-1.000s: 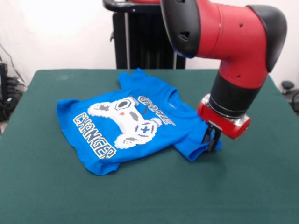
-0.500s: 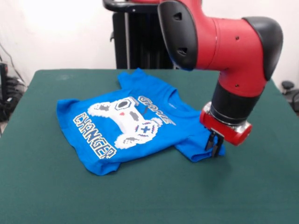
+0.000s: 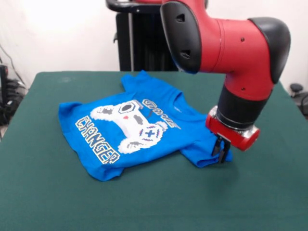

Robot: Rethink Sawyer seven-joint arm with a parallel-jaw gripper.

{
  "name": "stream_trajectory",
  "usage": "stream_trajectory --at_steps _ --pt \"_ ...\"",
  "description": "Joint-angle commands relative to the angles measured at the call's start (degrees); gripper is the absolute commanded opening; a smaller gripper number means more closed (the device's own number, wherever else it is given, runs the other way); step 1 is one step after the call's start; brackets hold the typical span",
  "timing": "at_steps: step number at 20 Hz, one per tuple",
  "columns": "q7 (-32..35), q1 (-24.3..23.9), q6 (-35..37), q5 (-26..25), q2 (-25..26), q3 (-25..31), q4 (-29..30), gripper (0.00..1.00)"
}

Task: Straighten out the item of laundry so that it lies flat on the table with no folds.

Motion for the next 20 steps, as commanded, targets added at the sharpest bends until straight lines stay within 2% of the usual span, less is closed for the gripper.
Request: stream_trajectory --at_steps 1,11,20 --pt "-7.44 1.87 -0.64 -1.68 3.97 8.25 -0.30 0.00" --pt "-5.99 4.86 4.28 -2.54 1.39 5.12 -1.10 0.00" --pt "-8.04 4.15 11.61 -2.60 -0.25 5.84 -3.72 0.00"
